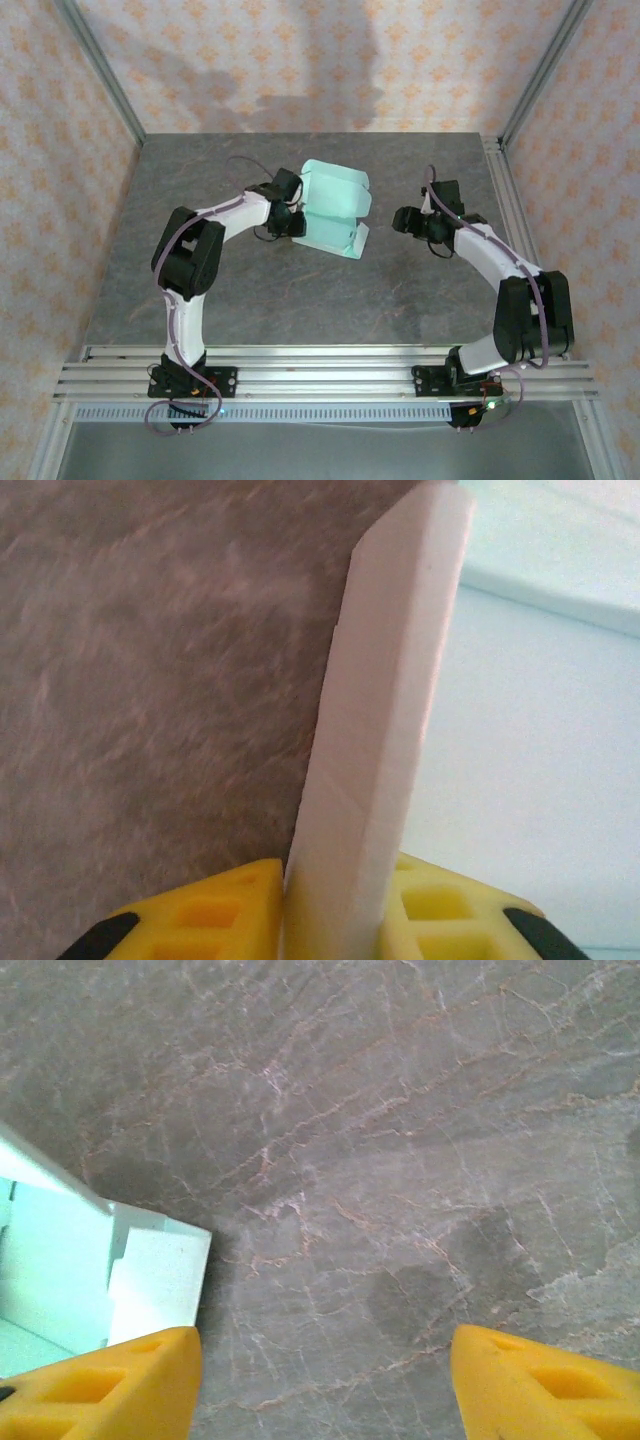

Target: Fold the paper box

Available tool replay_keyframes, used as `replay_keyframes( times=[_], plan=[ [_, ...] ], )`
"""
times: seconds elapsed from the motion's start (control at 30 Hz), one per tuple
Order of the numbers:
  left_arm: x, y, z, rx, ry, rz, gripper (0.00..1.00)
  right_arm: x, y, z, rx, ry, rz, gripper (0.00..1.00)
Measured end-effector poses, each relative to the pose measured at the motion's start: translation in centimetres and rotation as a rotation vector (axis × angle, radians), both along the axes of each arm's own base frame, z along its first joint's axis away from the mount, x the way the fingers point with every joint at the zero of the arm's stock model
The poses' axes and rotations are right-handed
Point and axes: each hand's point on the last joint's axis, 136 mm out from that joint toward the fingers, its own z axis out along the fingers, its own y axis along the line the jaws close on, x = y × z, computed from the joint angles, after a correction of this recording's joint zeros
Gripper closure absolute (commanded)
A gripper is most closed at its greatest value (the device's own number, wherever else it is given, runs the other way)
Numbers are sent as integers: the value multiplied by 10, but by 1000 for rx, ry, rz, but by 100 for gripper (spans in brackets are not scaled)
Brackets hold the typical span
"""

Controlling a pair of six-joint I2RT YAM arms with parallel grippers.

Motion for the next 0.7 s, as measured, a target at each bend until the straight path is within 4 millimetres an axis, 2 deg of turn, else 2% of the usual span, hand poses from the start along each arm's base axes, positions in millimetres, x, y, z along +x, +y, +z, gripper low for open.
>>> replay_keyframes(
  times=[0.2,0.33,0.47,0.7],
  plan=[
    [-17,2,3,-5,-31,159,73,7,10,1,71,0,0,34],
    [-21,-5,17,-50,-76,220,69,15,24,-2,149,-2,7,34],
    [-13,-11,34,-94,-131,246,68,23,43,-15,224,21,27,34],
    [-8,-6,36,-93,-147,267,68,28,72,-50,337,104,51,33]
  ],
)
